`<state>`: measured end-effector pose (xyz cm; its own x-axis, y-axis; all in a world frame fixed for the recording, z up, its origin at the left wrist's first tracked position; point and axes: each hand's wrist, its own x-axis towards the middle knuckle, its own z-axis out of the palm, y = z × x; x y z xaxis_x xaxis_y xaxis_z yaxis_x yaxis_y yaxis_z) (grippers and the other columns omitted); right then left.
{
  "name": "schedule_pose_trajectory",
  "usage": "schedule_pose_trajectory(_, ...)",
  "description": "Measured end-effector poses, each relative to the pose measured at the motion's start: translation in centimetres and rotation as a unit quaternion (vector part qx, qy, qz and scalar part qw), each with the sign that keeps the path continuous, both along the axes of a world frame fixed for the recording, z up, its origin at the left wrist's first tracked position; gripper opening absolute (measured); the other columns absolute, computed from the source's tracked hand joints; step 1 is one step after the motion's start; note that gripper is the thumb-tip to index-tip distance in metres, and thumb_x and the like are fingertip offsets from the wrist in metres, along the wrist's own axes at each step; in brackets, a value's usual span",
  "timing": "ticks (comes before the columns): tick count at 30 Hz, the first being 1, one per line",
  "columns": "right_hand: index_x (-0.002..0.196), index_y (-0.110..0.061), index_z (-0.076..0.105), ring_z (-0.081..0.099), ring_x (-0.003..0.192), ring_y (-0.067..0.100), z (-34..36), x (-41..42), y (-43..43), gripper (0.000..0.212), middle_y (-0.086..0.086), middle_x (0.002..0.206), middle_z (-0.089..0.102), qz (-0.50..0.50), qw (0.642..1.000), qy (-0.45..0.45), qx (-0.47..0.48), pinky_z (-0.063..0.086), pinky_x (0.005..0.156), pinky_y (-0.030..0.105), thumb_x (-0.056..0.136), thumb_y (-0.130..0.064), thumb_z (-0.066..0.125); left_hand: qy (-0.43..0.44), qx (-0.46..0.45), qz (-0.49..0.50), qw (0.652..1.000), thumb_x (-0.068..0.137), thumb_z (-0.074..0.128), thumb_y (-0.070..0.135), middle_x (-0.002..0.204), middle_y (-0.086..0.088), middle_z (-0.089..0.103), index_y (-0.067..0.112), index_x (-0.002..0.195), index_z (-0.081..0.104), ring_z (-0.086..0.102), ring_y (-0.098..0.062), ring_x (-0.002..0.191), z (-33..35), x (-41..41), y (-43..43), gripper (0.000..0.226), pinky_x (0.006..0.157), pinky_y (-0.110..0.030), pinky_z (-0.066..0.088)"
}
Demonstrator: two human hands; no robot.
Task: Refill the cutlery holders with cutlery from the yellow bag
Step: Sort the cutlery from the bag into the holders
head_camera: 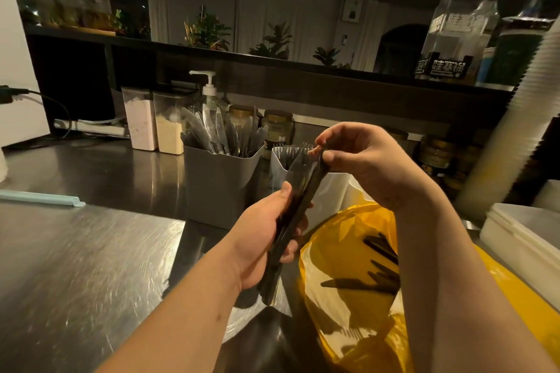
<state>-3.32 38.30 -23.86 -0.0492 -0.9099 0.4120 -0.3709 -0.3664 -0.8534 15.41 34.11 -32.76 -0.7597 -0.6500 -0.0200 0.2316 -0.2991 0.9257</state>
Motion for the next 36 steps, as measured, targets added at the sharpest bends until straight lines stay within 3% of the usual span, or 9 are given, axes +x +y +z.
schedule_pose_trajectory(3, 0.102, -0.003, 0.066, 0.073, 0.099, 0.036, 0.2, -0.8, 0.5, 0.017, 0.023, 0.099, 0.071, -0.018, 0.998, -0.056, 0.024, 0.06, 0.086, 0.045, 0.089, 0.008, 0.063, 0.0, 0.002, 0.003, 1.0, 0.106, 0.039, 0.046, 0.074, -0.007, 0.056, 0.009, 0.113, 0.056, 0.044, -0.013, 0.048, 0.0, -0.1, 0.0, 0.041, 0.045, -0.022, 0.034)
schedule_pose_trajectory(9, 0.113, -0.004, 0.061, 0.074, 0.091, 0.037, 0.2, -1.2, 0.4, 0.027, 0.015, 0.09, 0.067, -0.045, 0.985, -0.164, 0.039, 0.063, 0.075, 0.044, 0.092, 0.013, 0.055, -0.023, -0.034, 0.064, 0.997, 0.108, 0.033, 0.045, 0.083, -0.009, 0.067, 0.013, 0.115, 0.057, 0.048, -0.016, 0.051, -0.1, -0.6, 0.3, 0.04, 0.045, -0.022, 0.038)
schedule_pose_trajectory(15, 0.125, -0.004, 0.057, 0.073, 0.098, 0.037, 0.0, -0.8, 0.4, 0.045, 0.015, 0.104, 0.066, -0.011, 0.99, -0.144, -0.004, 0.061, 0.082, 0.044, 0.087, 0.02, 0.056, 0.008, -0.013, 0.086, 0.996, 0.106, 0.037, 0.045, 0.077, -0.009, 0.063, 0.01, 0.112, 0.055, 0.042, -0.014, 0.045, -0.1, -0.4, 0.2, 0.039, 0.042, -0.022, 0.033)
schedule_pose_trajectory(20, 0.115, -0.011, 0.062, 0.072, 0.102, 0.032, 0.2, -0.9, 0.5, 0.044, 0.014, 0.111, 0.069, -0.057, 0.996, -0.065, 0.0, 0.061, 0.085, 0.045, 0.084, 0.02, 0.062, 0.008, -0.048, 0.068, 0.997, 0.083, 0.049, 0.065, 0.073, -0.005, 0.06, 0.013, 0.111, 0.054, 0.043, -0.014, 0.046, -0.1, -0.3, 0.2, 0.06, 0.043, -0.024, 0.034)
schedule_pose_trajectory(25, 0.112, -0.011, 0.063, 0.074, 0.096, 0.028, 0.0, -0.4, 0.0, 0.039, 0.014, 0.109, 0.069, -0.077, 0.993, -0.088, -0.002, 0.062, 0.079, 0.039, 0.082, 0.014, 0.069, 0.051, -0.073, 0.036, 0.995, 0.065, 0.054, 0.084, 0.076, -0.002, 0.061, 0.015, 0.119, 0.054, 0.043, -0.011, 0.046, -0.7, -0.3, -0.2, 0.088, 0.043, -0.021, 0.034)
schedule_pose_trajectory(27, 0.111, -0.011, 0.063, 0.074, 0.095, 0.028, -0.1, -0.2, -0.1, 0.038, 0.014, 0.106, 0.069, -0.087, 0.992, -0.09, 0.003, 0.062, 0.077, 0.037, 0.082, 0.012, 0.071, 0.076, -0.091, 0.014, 0.993, 0.058, 0.068, 0.083, 0.079, -0.003, 0.061, 0.015, 0.12, 0.055, 0.043, -0.009, 0.044, -0.8, -0.2, -0.4, 0.093, 0.042, -0.019, 0.034)
schedule_pose_trajectory(29, 0.112, -0.011, 0.063, 0.074, 0.096, 0.029, -0.2, 0.0, -0.3, 0.038, 0.014, 0.106, 0.068, -0.095, 0.99, -0.1, 0.005, 0.062, 0.075, 0.036, 0.082, 0.01, 0.072, 0.049, -0.115, 0.041, 0.991, 0.069, 0.077, 0.064, 0.078, -0.005, 0.06, 0.012, 0.115, 0.055, 0.042, -0.01, 0.043, -0.5, -0.2, -0.2, 0.072, 0.043, -0.02, 0.036)
schedule_pose_trajectory(32, 0.119, -0.008, 0.06, 0.074, 0.094, 0.03, -0.4, 0.5, -0.8, 0.041, 0.017, 0.109, 0.067, -0.096, 0.984, -0.149, -0.003, 0.062, 0.074, 0.037, 0.083, 0.006, 0.073, 0.009, -0.106, 0.1, 0.989, 0.095, 0.063, 0.03, 0.073, -0.005, 0.06, 0.01, 0.105, 0.057, 0.042, -0.013, 0.044, -0.4, -0.4, -0.1, 0.023, 0.044, -0.023, 0.035)
schedule_pose_trajectory(36, 0.122, -0.003, 0.06, 0.075, 0.083, 0.026, -0.7, 1.8, -1.2, 0.036, 0.018, 0.1, 0.073, -0.07, 0.972, -0.218, 0.05, 0.061, 0.068, 0.033, 0.088, -0.006, 0.072, 0.044, -0.082, 0.131, 0.987, 0.096, 0.062, 0.02, 0.07, -0.005, 0.057, 0.008, 0.104, 0.055, 0.039, -0.012, 0.042, -0.3, -0.4, -0.1, 0.016, 0.041, -0.022, 0.032)
